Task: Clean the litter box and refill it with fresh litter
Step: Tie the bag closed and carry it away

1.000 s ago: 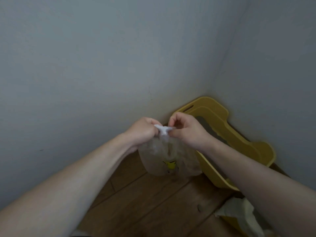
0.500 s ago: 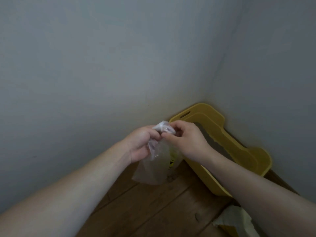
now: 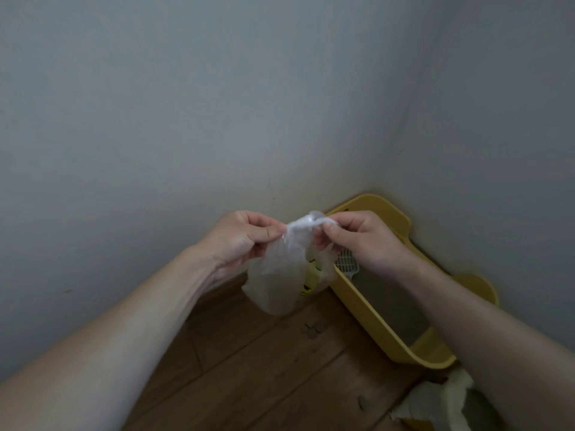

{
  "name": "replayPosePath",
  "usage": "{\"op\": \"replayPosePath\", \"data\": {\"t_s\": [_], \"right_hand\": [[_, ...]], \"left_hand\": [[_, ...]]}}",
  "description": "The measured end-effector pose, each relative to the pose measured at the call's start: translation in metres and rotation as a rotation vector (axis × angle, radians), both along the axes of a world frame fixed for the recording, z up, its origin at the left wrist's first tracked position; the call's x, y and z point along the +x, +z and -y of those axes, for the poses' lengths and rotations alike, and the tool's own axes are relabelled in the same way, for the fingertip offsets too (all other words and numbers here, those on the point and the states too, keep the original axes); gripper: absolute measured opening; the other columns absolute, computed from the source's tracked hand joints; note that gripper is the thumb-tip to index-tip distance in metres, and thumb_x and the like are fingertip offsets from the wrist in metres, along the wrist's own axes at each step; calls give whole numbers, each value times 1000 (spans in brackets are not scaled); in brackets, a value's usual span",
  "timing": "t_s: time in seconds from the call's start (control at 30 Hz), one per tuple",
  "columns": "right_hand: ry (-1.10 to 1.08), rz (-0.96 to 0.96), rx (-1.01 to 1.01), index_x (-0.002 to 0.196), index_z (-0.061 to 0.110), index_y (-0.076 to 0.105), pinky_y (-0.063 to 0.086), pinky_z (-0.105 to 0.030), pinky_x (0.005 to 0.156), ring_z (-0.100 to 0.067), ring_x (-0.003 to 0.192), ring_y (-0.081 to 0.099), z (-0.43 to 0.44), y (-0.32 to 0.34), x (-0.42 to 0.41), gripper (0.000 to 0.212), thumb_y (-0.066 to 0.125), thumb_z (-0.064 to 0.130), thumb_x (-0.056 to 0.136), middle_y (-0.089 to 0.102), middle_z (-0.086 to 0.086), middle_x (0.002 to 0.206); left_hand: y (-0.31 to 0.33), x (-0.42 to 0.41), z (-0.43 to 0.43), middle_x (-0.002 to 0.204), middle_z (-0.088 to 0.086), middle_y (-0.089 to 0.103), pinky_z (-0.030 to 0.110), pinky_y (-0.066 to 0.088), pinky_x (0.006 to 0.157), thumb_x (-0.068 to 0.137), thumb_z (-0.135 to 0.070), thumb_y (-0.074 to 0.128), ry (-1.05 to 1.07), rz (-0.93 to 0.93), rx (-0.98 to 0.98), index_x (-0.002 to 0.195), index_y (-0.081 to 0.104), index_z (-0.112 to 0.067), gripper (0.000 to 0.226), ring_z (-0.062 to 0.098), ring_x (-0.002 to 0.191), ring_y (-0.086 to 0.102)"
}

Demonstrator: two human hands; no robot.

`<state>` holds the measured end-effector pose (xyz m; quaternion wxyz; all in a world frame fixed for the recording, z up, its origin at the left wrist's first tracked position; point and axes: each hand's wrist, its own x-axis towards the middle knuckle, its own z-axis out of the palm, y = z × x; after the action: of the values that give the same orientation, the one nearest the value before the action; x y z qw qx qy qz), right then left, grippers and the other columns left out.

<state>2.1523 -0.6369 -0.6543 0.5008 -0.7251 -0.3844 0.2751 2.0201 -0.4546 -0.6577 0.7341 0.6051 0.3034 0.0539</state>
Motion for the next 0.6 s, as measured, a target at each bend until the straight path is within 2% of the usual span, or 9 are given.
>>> {"op": "replayPosePath", "data": {"t_s": [0.07, 0.13, 0.2, 0.27, 0.37, 0.5, 0.6], "right_hand": [[-33, -9, 12, 84, 15, 74, 54, -31, 72, -12, 79, 70, 0, 0, 1, 29, 51, 17, 102, 75, -1, 81], [-122, -39, 23, 78, 13, 72, 53, -34, 75, -15, 75, 66, -1, -3, 0, 35, 49, 21, 103, 71, -2, 76], [-257, -107, 23, 70, 13, 67, 51, -37, 74, -17, 70, 61, -2, -11, 1, 39, 49, 24, 102, 66, -3, 69], [-371, -109, -53, 65, 14, 61, 46, -35, 68, -18, 66, 55, -1, -22, 3, 41, 48, 27, 102, 59, -3, 65], [-414, -10, -199, 65, 14, 53, 41, -39, 61, -24, 65, 50, 5, -45, 5, 41, 46, 31, 102, 52, -8, 67], [-497, 88, -340, 73, 8, 58, 45, -39, 52, -30, 63, 53, 16, -68, 12, 40, 44, 31, 103, 60, -14, 73], [-577, 88, -379, 78, 10, 61, 35, -27, 45, -19, 56, 48, 25, -70, 24, 37, 43, 28, 105, 55, -8, 69]], "left_hand": [[1, 0, -1, 56, 3, 61, 22, 46, 51, 61, -15, 77, 50, 20, 44, 73, 69, -5, 17, 9, 50, 51], [-2, -2, -5, 60, 6, 59, 24, 47, 54, 70, -12, 77, 110, 32, 67, 75, 68, -3, 14, 12, 53, 51], [-9, -5, -11, 63, 9, 58, 29, 46, 57, 79, -9, 76, 144, -4, 188, 79, 69, -1, 10, 16, 57, 51], [-24, -8, -19, 62, 9, 56, 31, 43, 58, 85, -16, 74, 114, -90, 459, 77, 69, -2, 17, 18, 57, 49], [-49, -11, -21, 62, 6, 55, 34, 41, 59, 91, -27, 67, -10, -241, 894, 72, 64, -3, 31, 22, 60, 49], [-77, -19, -24, 68, 5, 56, 34, 37, 62, 94, -22, 61, 54, -360, 1000, 64, 53, -16, 32, 32, 75, 57], [-85, -29, -32, 74, 9, 60, 32, 35, 64, 94, -19, 60, 135, -421, 998, 66, 53, -16, 29, 31, 78, 58]]}}
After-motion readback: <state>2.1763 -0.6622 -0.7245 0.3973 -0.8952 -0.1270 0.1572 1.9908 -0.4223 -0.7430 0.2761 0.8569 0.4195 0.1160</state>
